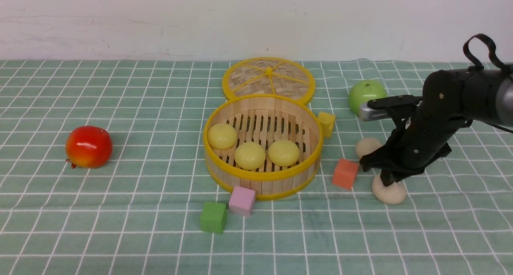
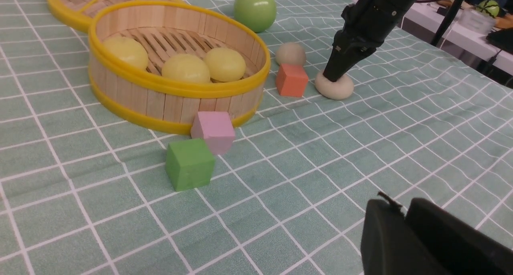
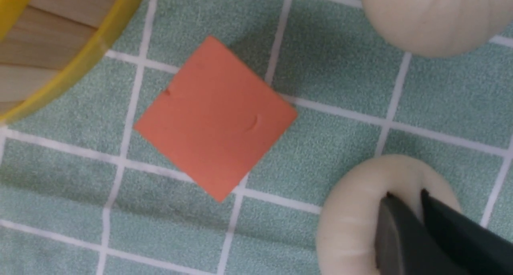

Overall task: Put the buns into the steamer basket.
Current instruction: Use the right arm to grab a steamed stuffed bun, then use the right arm to put the steamed stuffed bun into the steamer, then use the right arm to grab a steamed stuffed bun

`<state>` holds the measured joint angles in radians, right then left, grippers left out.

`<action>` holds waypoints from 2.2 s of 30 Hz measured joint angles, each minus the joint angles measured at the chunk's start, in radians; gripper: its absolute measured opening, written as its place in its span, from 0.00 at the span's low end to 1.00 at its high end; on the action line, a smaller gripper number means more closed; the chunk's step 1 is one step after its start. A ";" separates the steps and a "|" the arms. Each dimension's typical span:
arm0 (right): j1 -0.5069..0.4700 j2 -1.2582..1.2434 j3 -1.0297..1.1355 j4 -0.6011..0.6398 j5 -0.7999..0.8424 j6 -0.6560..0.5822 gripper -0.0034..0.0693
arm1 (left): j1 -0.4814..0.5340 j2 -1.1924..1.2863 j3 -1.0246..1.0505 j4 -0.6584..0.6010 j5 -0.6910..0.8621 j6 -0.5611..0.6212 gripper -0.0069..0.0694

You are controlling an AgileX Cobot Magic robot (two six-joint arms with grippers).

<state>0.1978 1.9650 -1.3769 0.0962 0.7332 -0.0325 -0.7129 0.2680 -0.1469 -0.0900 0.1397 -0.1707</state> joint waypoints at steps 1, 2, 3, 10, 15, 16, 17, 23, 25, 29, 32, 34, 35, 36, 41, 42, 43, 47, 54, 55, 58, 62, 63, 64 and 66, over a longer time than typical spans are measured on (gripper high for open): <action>0.000 0.000 0.000 0.000 0.000 -0.001 0.06 | 0.000 0.000 0.000 0.000 0.000 0.000 0.18; 0.000 0.000 0.000 0.000 0.000 -0.004 0.06 | 0.000 0.000 0.000 0.000 0.000 0.000 0.18; 0.000 -0.001 0.000 0.000 0.000 -0.006 0.06 | 0.000 0.000 0.000 0.000 0.000 0.000 0.18; 0.000 -0.068 0.000 0.000 0.034 -0.011 0.06 | 0.000 0.000 0.000 0.000 0.001 0.000 0.18; 0.009 -0.138 -0.045 0.057 0.079 -0.048 0.06 | 0.000 0.000 0.000 0.000 0.001 0.000 0.18; 0.016 -0.147 -0.064 0.082 0.087 -0.067 0.06 | 0.000 0.000 0.000 0.000 0.001 0.000 0.18; 0.039 -0.156 -0.101 0.124 0.091 -0.102 0.06 | 0.000 0.000 0.000 0.000 0.001 0.000 0.18; 0.156 -0.104 -0.273 0.240 0.037 -0.197 0.07 | 0.000 0.000 0.000 0.000 0.001 0.000 0.18; 0.184 -0.056 -0.324 0.240 0.005 -0.205 0.07 | 0.000 0.000 0.000 0.000 0.001 0.000 0.18; 0.196 0.054 -0.401 0.238 -0.053 -0.207 0.07 | 0.000 0.000 0.000 0.000 0.002 0.000 0.18; 0.194 0.121 -0.441 0.238 -0.084 -0.207 0.07 | 0.000 0.000 0.000 0.000 0.001 0.000 0.18; 0.194 0.157 -0.461 0.251 -0.108 -0.207 0.07 | 0.000 0.000 0.000 0.000 0.001 0.000 0.18; 0.194 0.170 -0.466 0.258 -0.121 -0.207 0.07 | 0.000 0.000 0.000 0.000 0.002 0.000 0.18; 0.194 0.181 -0.469 0.264 -0.137 -0.207 0.07 | 0.000 0.000 0.000 0.000 0.002 0.000 0.19; 0.194 0.235 -0.477 0.269 -0.233 -0.207 0.09 | 0.000 0.000 0.000 0.000 0.003 0.000 0.19; 0.194 0.256 -0.477 0.269 -0.251 -0.207 0.11 | 0.000 0.000 0.000 0.000 0.003 0.000 0.19; 0.194 0.265 -0.477 0.270 -0.253 -0.207 0.13 | 0.000 0.000 0.000 0.000 0.003 0.000 0.19; 0.194 0.292 -0.477 0.272 -0.253 -0.207 0.25 | 0.000 0.000 0.000 0.000 0.003 0.000 0.19; 0.194 0.253 -0.478 0.276 -0.192 -0.207 0.64 | 0.000 0.000 0.000 0.000 0.003 0.000 0.19; 0.194 0.248 -0.478 0.274 -0.187 -0.207 0.64 | 0.000 0.000 0.000 0.000 0.003 0.000 0.19; 0.190 0.140 -0.478 0.203 -0.098 -0.207 0.74 | 0.000 0.000 0.000 0.000 0.003 0.000 0.19; 0.159 0.030 -0.484 0.069 0.022 -0.185 0.74 | 0.000 0.000 0.000 0.000 0.003 0.000 0.19; 0.140 0.013 -0.485 0.026 0.074 -0.162 0.73 | 0.000 0.000 0.000 0.000 0.003 0.000 0.19; 0.125 0.002 -0.485 -0.001 0.112 -0.140 0.72 | 0.000 0.000 0.000 0.000 0.003 0.000 0.19; 0.074 0.009 -0.484 -0.058 0.218 -0.073 0.68 | 0.000 0.000 0.000 0.000 0.003 0.000 0.19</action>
<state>0.2713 1.9739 -1.8606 0.0379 0.9512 -0.1052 -0.7129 0.2680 -0.1469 -0.0900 0.1426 -0.1707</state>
